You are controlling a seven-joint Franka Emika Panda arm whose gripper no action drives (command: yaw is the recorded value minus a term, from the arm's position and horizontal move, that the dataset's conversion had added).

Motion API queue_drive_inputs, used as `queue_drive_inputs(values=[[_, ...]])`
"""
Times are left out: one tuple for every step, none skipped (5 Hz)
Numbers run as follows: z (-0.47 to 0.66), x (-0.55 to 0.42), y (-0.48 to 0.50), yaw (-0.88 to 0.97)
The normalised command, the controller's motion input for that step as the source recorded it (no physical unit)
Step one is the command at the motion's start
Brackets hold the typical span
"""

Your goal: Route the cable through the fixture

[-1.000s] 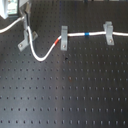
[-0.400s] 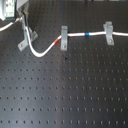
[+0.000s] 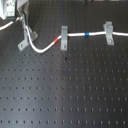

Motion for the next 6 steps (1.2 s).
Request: queue_drive_inputs(values=[[0.06,-0.2,-0.11,-0.08],[0.02,-0.017,-0.021,-0.09],[0.3,-0.195,0.164,-0.03],[0.32,-0.354,0.282,-0.04],[0.17,-0.303,0.411,0.0],[0.0,-0.036,0.13,0.0]])
